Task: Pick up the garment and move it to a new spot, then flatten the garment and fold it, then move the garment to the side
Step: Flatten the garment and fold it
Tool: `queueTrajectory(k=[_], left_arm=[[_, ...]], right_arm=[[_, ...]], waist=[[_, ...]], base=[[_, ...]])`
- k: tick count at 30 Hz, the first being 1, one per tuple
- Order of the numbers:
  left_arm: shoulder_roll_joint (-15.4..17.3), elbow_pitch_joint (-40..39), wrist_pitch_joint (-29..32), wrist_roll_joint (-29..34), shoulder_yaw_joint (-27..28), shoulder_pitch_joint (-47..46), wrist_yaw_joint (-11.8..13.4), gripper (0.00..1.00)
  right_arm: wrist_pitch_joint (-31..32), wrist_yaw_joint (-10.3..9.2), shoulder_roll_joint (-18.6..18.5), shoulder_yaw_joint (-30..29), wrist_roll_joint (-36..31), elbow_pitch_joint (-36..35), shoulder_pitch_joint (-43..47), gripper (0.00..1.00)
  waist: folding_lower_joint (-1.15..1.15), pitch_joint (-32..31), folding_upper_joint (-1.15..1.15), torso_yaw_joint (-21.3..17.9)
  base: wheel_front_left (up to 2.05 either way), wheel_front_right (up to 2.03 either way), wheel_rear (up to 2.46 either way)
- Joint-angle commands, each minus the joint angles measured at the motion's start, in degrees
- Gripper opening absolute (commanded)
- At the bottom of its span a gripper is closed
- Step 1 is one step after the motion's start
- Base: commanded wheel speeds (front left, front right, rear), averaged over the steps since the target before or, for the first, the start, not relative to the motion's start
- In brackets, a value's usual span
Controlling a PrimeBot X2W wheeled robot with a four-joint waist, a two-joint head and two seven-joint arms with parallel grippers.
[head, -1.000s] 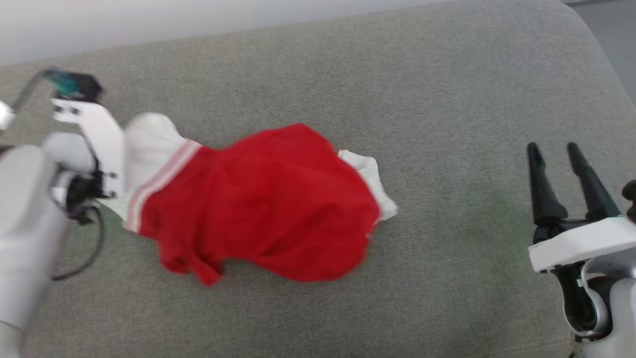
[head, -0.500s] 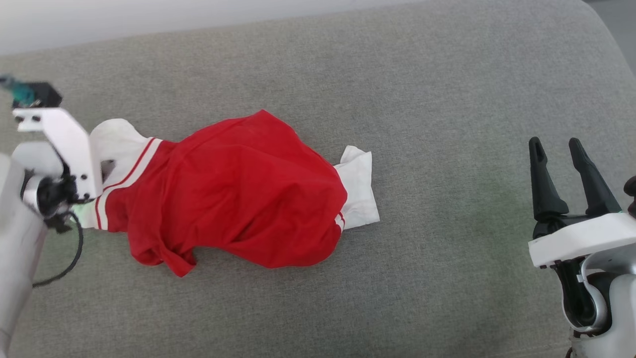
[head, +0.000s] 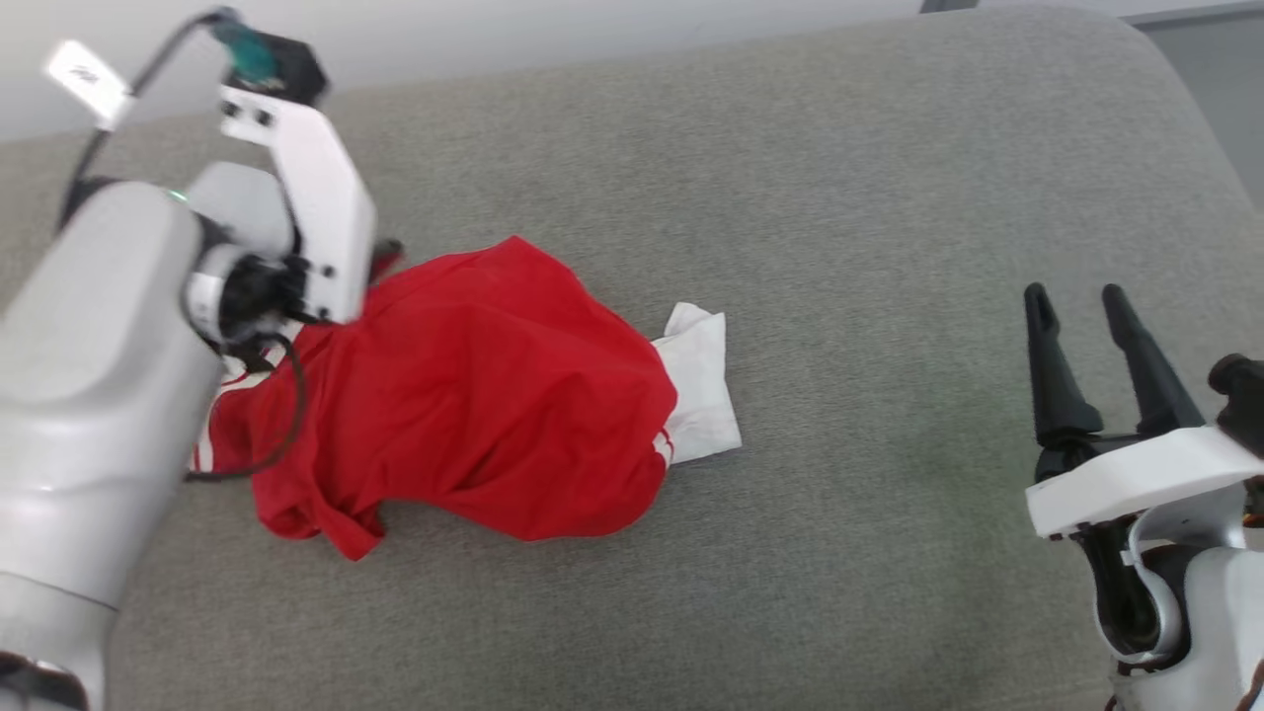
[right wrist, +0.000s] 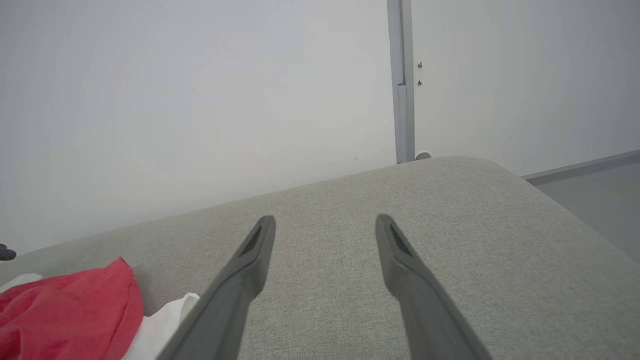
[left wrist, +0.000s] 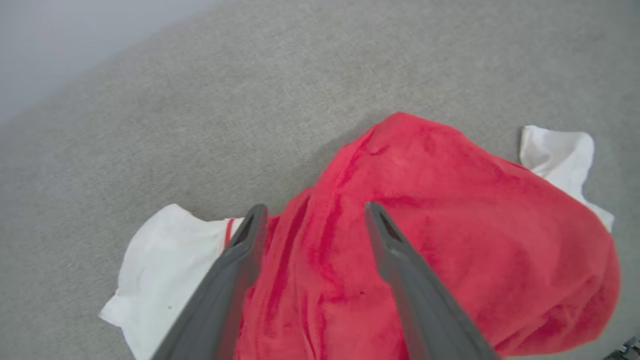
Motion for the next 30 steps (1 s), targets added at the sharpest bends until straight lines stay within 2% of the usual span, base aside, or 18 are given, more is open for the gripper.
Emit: queueTrajectory(k=[1, 9, 13, 14, 15, 20, 25, 30], left_arm=[[-0.5, -1.3, 2.2, 0.7, -1.3, 1.6, 0.9, 1.0], [0.1, -1.3, 7.6, 1.6, -4.8, 5.7, 3.2, 1.0], [0.0, 0.1, 7.8, 0.6, -5.1, 7.3, 2.9, 1.0], [0.0, 0.4, 7.3, 0.4, -4.9, 7.4, 2.8, 0.53], [-0.1, 0.8, 7.0, -0.1, -4.6, 7.5, 2.5, 0.0], [-0.8, 0.5, 6.4, -1.6, -3.7, 7.1, 1.1, 0.0], [0.2, -4.6, 7.0, -2.3, -3.8, 7.5, 0.0, 0.0], [2.2, -15.1, 8.7, -3.7, -3.6, 11.3, 2.0, 0.0]], right_arm=[[-0.2, -0.02, 0.2, 0.4, 0.4, 0.3, -0.2, 1.0], [-0.7, -0.02, 0.8, 1.9, 0.9, 1.4, 0.0, 1.0], [-0.9, -0.02, 1.0, 2.3, 1.1, 2.0, -0.1, 1.0], [-1.0, -0.02, 1.0, 2.4, 1.0, 2.1, -0.1, 1.0], [-1.1, -0.02, 1.0, 2.4, 1.0, 2.3, -0.1, 1.0], [-1.2, -0.02, 0.7, 1.9, 0.8, 2.6, 0.4, 1.0], [-0.9, -0.02, 0.4, 0.8, 0.4, 2.3, 1.1, 1.0], [-0.3, -0.02, 0.2, 0.0, 0.0, 1.5, 1.5, 1.0]], waist=[[0.0, -0.2, 0.0, -1.0], [0.0, 0.1, 0.0, -3.6], [0.0, 0.3, 0.0, -4.3], [0.0, 0.4, 0.0, -4.3], [0.0, 0.4, 0.0, -4.3], [0.0, 0.0, 0.0, -3.5], [0.0, -0.6, 0.0, -1.6], [0.0, -1.0, 0.0, 0.6]], base=[[0.0, 0.0, 0.0], [0.0, 0.0, 0.0], [0.0, 0.0, 0.0], [0.0, 0.0, 0.0], [0.0, 0.0, 0.0], [0.0, 0.0, 0.0], [0.0, 0.0, 0.0], [0.0, 0.0, 0.0]])
